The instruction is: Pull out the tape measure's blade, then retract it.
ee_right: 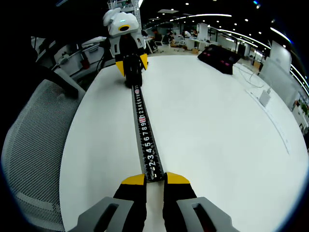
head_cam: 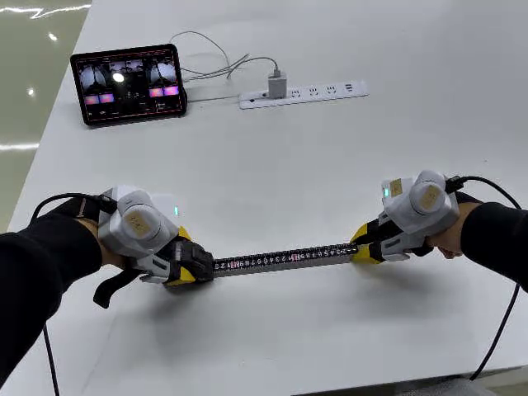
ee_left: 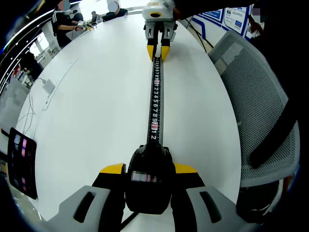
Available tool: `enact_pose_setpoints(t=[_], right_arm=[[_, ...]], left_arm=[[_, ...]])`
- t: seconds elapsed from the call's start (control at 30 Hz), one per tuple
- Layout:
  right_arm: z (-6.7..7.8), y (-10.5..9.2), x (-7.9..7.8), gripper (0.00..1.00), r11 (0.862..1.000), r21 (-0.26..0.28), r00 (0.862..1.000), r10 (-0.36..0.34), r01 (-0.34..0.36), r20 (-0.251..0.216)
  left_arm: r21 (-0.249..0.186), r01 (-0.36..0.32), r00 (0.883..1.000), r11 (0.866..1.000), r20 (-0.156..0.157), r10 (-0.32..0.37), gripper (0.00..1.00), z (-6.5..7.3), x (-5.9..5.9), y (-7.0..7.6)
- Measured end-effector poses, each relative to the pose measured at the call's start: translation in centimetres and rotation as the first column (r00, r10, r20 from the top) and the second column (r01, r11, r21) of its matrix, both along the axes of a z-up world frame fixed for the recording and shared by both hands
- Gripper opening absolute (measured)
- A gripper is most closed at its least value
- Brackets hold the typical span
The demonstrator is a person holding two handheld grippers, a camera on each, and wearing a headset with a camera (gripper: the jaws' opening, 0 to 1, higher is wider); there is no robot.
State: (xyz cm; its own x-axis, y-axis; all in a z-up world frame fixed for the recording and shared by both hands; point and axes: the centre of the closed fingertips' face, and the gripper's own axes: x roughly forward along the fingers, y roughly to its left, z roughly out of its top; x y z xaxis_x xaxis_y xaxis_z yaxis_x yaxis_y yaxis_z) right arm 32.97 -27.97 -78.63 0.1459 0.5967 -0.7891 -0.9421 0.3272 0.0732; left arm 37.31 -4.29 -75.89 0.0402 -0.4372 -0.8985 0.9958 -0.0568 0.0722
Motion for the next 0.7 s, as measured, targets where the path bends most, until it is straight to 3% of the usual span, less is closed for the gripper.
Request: enact_pose_setpoints(t=[0.7], right_arm=[[-0.02,-0.64,0.06,0.08,1.0,0.002,1.0,-0.014,0.014,-0.002]], left_arm=[[-0.004,-0.003,1.0,1.0,0.001,0.003,0.3,0.25,-0.14,-0.04]])
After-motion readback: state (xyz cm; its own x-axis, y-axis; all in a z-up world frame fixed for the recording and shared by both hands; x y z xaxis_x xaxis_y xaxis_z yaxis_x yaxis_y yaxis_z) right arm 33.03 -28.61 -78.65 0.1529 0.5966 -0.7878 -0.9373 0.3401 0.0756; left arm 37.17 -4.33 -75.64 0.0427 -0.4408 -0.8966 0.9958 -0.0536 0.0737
